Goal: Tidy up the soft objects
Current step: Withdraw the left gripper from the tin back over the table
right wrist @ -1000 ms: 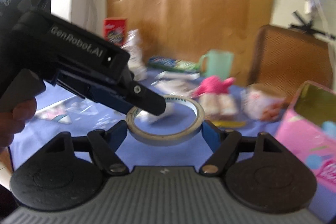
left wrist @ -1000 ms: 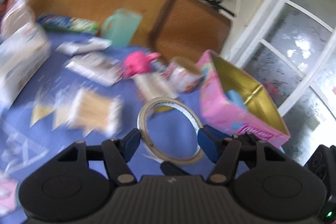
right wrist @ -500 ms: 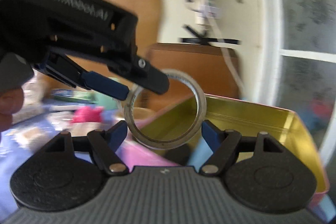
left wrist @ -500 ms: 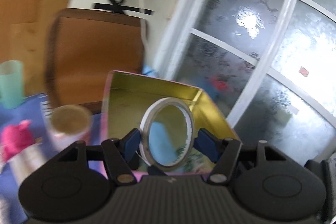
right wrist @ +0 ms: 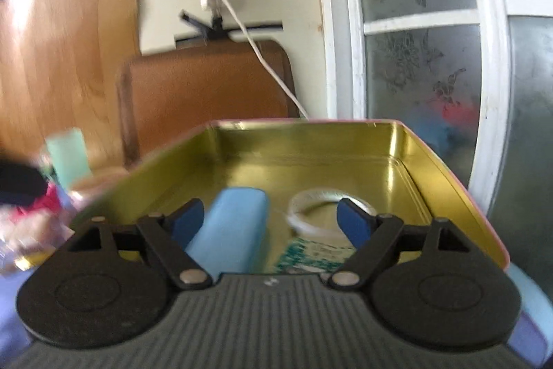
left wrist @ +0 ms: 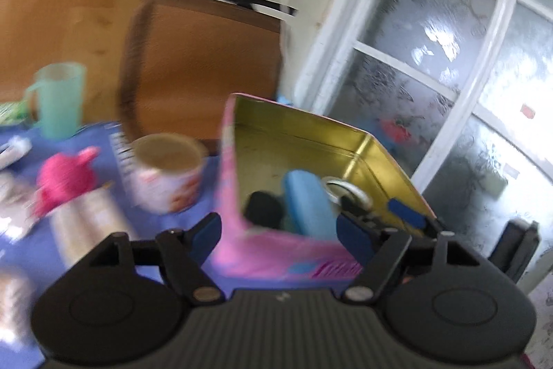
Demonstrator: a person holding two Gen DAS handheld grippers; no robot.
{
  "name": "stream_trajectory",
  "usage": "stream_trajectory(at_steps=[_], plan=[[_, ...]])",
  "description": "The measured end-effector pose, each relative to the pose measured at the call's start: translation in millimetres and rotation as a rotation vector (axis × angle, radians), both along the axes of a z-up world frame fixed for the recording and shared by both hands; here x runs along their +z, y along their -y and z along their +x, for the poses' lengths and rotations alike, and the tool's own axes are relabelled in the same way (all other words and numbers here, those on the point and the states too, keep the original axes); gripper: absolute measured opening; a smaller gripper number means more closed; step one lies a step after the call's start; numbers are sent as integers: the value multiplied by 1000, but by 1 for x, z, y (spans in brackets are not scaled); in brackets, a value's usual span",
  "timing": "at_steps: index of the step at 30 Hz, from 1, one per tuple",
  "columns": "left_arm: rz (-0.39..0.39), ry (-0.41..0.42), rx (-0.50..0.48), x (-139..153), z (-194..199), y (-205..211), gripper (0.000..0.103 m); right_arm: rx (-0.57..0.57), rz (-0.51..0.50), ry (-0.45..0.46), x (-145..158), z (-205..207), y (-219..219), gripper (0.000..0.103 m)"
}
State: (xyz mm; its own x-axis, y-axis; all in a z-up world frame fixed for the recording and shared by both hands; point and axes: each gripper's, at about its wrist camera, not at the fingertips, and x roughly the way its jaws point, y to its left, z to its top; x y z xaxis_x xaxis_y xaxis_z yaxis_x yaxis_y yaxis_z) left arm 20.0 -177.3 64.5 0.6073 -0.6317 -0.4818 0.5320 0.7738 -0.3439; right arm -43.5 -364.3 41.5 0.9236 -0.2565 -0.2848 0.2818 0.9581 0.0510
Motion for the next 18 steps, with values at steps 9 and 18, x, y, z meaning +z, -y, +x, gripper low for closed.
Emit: stream_trajectory(at_steps=[9,18], plan=[[-76,-50,287,-37,-42,-157,76,383,22,-26,6,2,-87,59],[-76,-90,577,-69,-49,-249,77,711,29,-245,-20,34,-189,64]])
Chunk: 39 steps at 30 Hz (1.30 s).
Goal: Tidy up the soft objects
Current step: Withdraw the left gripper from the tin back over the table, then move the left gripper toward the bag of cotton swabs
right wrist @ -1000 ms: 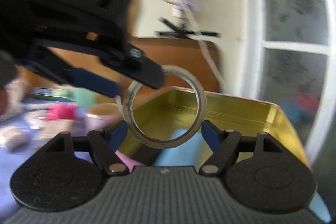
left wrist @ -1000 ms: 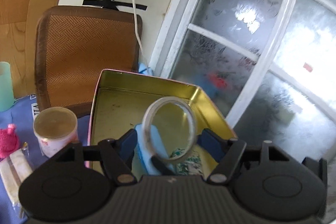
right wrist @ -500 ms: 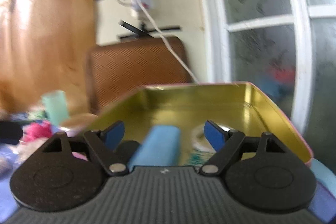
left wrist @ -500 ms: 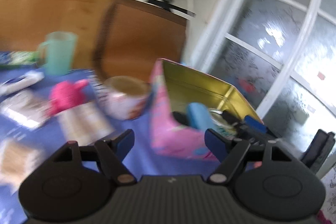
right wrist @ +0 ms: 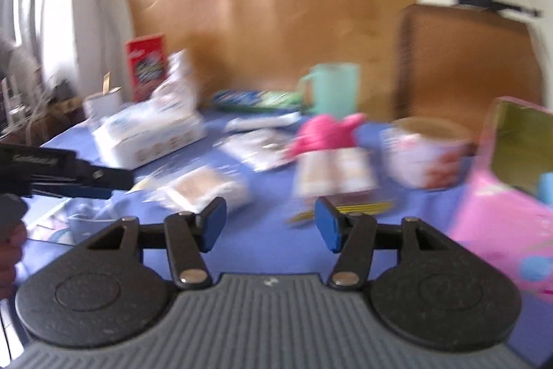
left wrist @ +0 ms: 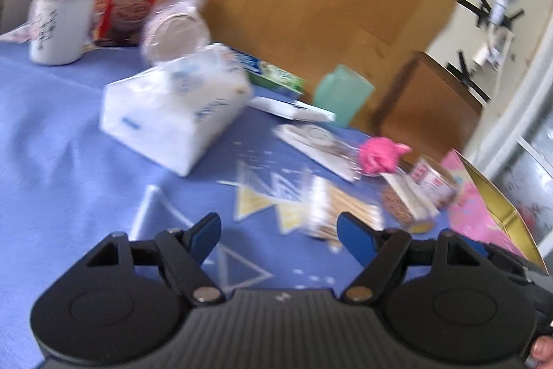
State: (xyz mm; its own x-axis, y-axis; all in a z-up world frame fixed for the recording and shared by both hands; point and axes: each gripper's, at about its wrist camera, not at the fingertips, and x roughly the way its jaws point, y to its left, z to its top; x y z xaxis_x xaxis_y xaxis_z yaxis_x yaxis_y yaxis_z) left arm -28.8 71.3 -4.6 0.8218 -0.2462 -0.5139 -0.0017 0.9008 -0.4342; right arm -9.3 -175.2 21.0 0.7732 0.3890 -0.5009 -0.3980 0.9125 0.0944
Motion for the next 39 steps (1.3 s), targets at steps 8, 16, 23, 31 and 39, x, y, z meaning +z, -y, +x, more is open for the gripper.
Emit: stream_trajectory(at_steps=[8,16,23,31,39], plan=[[-49,28,0,-7,1,-6,82,62,-68,-103,-18,43,-40,85],[-24,32,-8,-7,-1,-1,87,118,-112,-72,-21,29,-50,41],[-21,32,-15,-8,0,0,90,113,-85,-73,-21,24,-47,24],[-25,34,-9,-8,-2,-1,90,118,-81,-76,-21,23,-47,46],[-26,34,-9,-8,-1,-2,91,102,-78,-72,-21,23,-45,62]])
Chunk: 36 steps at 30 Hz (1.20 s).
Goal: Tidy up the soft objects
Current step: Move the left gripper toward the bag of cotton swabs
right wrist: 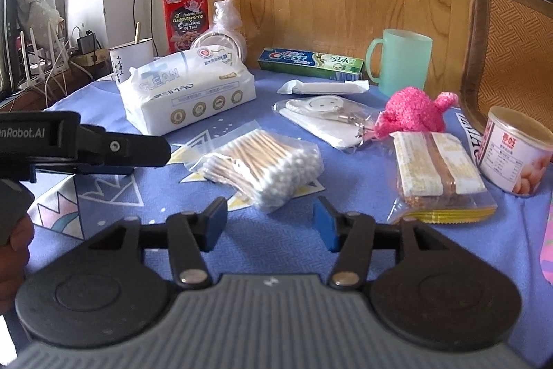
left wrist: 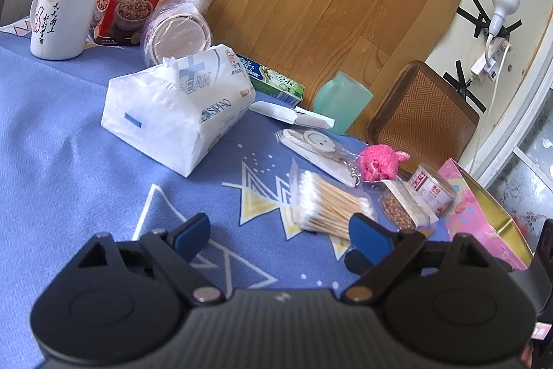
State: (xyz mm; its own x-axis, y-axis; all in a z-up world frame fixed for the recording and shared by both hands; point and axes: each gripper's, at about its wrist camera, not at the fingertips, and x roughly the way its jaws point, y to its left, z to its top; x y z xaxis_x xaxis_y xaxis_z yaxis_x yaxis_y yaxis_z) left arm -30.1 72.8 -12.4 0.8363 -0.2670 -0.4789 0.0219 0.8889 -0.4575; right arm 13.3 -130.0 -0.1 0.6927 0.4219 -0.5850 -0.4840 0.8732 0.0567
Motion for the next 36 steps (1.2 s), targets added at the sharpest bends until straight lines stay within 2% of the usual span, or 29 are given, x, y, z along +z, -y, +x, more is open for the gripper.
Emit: stream_trajectory(at_steps=[6,36], plan=[[4,-1,-1,0,0,1,92,0,5,0,0,0,0,66],[25,-3,-12,-1,2,4,94,-14,48,-10,1,0,6,67]])
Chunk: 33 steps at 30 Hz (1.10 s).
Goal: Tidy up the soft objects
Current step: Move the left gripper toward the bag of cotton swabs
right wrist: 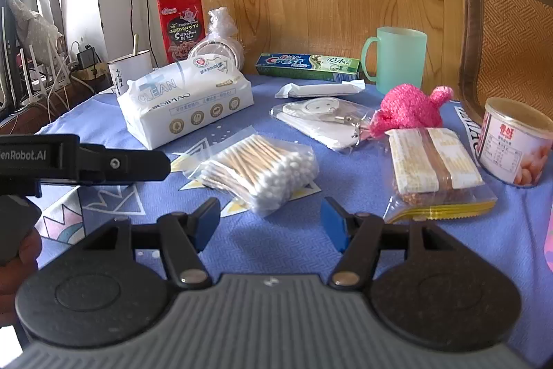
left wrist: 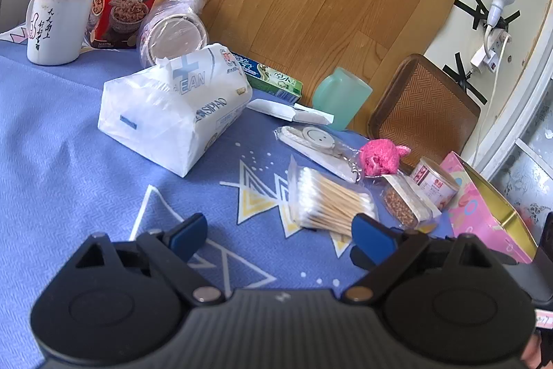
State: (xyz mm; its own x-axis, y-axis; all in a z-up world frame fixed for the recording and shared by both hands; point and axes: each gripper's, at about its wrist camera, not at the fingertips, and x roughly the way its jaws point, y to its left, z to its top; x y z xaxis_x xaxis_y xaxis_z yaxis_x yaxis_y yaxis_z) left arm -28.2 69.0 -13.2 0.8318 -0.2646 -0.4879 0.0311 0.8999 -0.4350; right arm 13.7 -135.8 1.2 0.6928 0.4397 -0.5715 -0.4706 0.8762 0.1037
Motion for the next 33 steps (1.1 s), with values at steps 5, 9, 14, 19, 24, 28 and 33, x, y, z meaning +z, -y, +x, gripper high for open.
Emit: stream_trajectory(at_steps=[5,9,14,19,24,28,33], plan=[[-12,0,-3,0,0,-1,94,0,-2,2,0,0,0,69],[-29,3,-18,0,0,-3,93,0,-7,5,0,0,-1,71],[-31,3,-18,-1,0,-3,93,-2,-11,8,0,0,-2,71],[-20,4,-19,-1,-1,-2,93,-5,-9,11,0,-1,0,72],[-26,6,-21,-1,-2,-3,93,-4,-10,10,0,0,0,72],[-31,7,-24,-1,-2,-3,93,-3,-9,10,0,-1,0,72],[-35,8,-28,-1,-2,-3,93,-4,-9,10,0,-1,-1,72]])
